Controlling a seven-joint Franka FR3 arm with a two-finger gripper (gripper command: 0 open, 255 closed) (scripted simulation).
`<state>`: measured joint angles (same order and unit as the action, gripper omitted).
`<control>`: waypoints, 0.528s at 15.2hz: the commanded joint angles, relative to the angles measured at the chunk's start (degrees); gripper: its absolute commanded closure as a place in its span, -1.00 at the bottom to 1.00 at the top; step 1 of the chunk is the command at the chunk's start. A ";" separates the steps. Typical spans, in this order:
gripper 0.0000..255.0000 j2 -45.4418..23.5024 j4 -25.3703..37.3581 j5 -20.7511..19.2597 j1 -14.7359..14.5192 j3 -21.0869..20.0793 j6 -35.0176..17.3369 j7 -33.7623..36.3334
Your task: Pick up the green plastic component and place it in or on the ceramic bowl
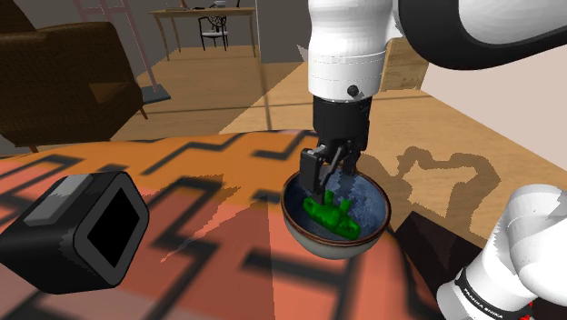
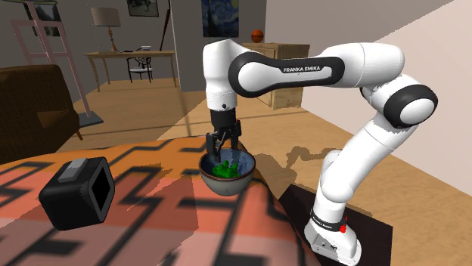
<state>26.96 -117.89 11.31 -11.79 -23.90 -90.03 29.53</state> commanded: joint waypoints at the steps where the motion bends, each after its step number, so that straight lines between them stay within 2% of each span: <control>1: -1.00 0.00 0.00 0.00 0.00 0.00 0.00 0.00; 5: -1.00 -2.42 9.31 -0.99 0.59 0.38 6.97 0.78; 8: -1.00 -2.42 9.31 -0.99 0.59 0.38 6.97 0.78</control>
<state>24.60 -108.84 10.34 -11.22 -23.53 -83.29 30.28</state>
